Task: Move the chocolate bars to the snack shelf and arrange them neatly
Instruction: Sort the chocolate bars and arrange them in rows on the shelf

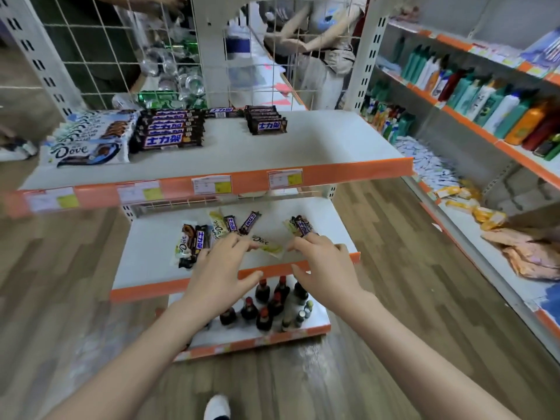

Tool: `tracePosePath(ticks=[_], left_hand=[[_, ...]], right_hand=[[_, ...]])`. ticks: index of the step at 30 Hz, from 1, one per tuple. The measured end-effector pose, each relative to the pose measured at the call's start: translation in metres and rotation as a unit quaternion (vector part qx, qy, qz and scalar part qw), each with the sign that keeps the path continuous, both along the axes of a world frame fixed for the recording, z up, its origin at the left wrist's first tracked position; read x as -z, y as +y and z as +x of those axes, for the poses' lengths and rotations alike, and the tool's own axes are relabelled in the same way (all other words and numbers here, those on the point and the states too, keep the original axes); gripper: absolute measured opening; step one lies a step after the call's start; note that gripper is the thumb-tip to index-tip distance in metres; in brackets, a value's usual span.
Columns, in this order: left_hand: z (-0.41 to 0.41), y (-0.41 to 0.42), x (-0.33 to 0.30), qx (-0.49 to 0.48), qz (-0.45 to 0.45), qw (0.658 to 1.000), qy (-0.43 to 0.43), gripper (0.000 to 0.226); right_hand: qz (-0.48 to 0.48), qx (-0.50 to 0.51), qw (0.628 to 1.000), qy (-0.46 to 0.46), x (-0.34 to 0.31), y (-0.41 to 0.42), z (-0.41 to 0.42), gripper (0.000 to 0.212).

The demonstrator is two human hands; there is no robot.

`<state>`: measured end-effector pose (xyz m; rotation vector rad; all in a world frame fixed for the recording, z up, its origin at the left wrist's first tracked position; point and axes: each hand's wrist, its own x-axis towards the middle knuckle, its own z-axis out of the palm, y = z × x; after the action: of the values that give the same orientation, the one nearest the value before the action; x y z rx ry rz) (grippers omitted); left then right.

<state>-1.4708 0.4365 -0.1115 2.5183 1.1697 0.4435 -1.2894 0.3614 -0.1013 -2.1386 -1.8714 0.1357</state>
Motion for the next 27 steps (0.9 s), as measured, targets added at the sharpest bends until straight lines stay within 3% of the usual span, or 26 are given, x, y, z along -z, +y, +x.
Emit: tracePosePath(ticks=[15, 27], left_hand=[[-0.007, 0.04, 0.078, 0.004, -0.034, 0.995, 0.093, 0.044], [0.013, 0.13, 0.173, 0.012, -0.102, 0.986, 0.132, 0.044]], right_hand=[[-0.075, -0.009, 0.997, 0.023, 0.073, 0.044, -0.012, 0.029], [-0.09, -0.004, 0.994, 0.065, 0.17, 0.122, 0.001, 0.029]])
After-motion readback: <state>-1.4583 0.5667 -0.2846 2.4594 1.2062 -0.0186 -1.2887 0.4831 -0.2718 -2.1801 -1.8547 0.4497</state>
